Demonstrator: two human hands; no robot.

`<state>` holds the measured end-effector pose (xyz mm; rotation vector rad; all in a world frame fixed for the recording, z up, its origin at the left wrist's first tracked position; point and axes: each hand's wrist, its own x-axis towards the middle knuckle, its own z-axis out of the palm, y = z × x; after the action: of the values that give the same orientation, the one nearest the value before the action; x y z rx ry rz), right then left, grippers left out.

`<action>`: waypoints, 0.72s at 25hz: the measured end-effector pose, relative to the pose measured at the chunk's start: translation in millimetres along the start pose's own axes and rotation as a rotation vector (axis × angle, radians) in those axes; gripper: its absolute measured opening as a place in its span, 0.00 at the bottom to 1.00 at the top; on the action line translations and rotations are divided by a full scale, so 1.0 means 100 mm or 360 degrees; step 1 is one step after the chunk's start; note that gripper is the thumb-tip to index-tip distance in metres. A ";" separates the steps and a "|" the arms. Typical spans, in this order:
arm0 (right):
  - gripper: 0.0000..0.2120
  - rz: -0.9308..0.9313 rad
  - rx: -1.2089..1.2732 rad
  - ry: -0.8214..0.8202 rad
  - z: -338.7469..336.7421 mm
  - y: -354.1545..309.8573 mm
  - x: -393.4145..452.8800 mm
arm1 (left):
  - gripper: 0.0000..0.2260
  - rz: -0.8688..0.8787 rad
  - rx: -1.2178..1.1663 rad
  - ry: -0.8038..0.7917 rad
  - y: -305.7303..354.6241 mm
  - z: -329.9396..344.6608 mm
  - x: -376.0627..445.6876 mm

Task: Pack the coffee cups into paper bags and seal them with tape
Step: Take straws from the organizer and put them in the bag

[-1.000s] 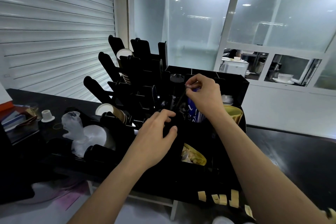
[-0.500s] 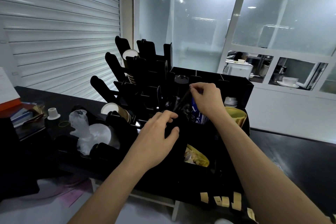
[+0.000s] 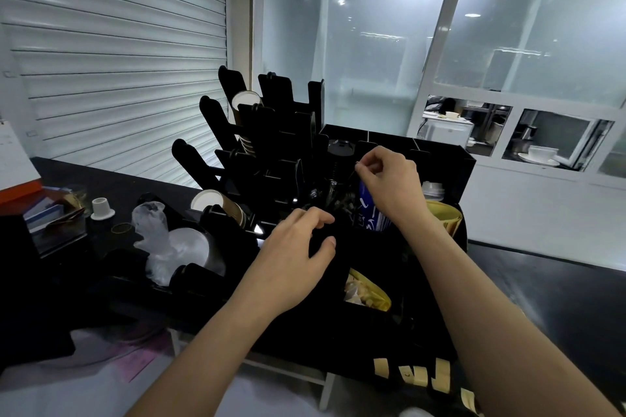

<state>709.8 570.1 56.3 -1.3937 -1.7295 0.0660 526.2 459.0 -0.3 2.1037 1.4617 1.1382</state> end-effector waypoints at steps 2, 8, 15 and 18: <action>0.02 -0.0006 -0.0027 0.0029 -0.05 -0.03 -0.01 | 0.14 0.0008 0.0005 0.0012 0.01 -0.01 0.00; 0.03 -0.0032 0.0162 0.0182 -0.30 -0.20 -0.07 | 0.13 0.0062 -0.0010 0.0055 0.11 -0.09 -0.08; 0.04 -0.0098 0.0359 0.0249 -0.87 -0.55 -0.34 | 0.17 0.0176 0.0019 0.0208 0.36 -0.20 -0.24; 0.03 -0.0099 0.0456 0.0095 -1.09 -0.61 -0.53 | 0.23 0.0214 0.0108 0.0266 0.46 -0.24 -0.32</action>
<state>732.2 454.5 123.7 -1.1213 -1.6402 0.2267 532.2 407.6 32.0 2.2291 1.4683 1.3614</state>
